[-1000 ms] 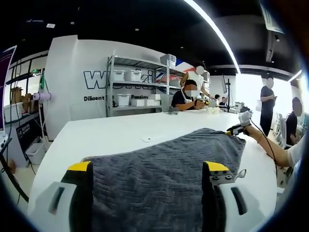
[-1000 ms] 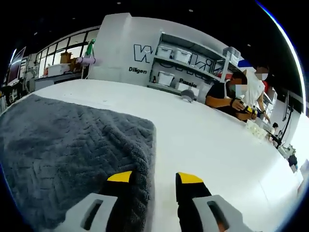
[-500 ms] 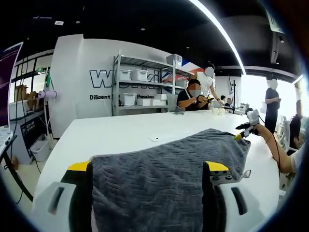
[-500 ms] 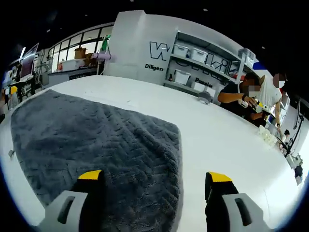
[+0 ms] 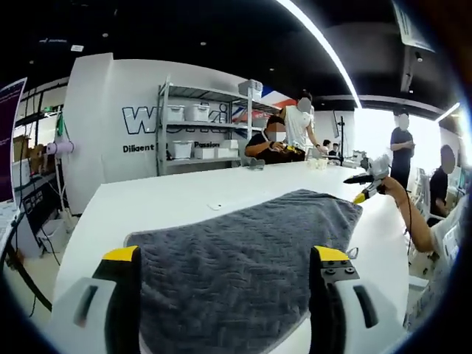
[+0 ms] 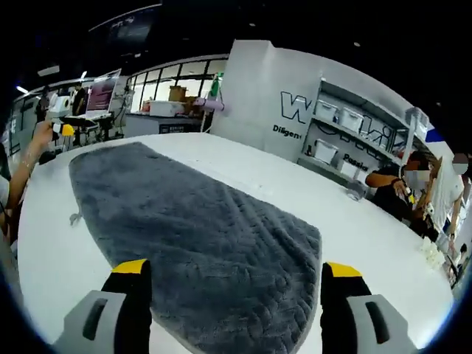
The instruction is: Fold the towel on the table until its edges align and the towel forms a compact rectangular stack.
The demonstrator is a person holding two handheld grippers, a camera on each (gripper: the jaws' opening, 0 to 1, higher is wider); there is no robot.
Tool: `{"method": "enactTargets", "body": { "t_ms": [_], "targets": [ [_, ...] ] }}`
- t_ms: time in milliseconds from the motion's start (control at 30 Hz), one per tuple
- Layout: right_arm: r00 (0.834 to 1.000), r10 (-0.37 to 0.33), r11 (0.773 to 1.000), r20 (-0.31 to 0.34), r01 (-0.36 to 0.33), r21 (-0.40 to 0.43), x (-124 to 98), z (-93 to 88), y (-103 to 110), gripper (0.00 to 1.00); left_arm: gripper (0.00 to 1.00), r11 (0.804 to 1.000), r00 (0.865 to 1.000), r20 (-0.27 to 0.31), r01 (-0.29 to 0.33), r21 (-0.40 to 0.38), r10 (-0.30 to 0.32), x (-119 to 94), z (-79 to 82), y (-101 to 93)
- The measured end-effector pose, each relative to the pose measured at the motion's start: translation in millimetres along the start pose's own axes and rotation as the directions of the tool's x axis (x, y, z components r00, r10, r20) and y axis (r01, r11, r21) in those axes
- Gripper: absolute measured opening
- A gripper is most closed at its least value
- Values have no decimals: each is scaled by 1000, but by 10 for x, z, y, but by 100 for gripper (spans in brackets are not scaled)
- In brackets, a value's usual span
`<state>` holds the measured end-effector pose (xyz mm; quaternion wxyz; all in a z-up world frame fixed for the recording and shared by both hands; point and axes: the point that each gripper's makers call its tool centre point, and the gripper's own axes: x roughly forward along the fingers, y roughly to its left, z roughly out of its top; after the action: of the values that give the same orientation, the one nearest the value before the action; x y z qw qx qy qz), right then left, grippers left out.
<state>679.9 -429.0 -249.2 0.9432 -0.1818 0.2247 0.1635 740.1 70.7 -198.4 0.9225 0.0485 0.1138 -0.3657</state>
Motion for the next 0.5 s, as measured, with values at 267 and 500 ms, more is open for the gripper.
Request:
{"method": "enactTargets", "body": {
  "t_ms": [267, 500],
  "targets": [
    [996, 85, 996, -18, -85, -3, -276, -300, 191, 97, 99, 993, 989, -102, 109, 33, -105, -222, -334, -329],
    [988, 154, 988, -26, -153, 25, -407, -499, 317, 90, 99, 988, 976, -155, 157, 11, -153, -371, -609, -493]
  ]
}}
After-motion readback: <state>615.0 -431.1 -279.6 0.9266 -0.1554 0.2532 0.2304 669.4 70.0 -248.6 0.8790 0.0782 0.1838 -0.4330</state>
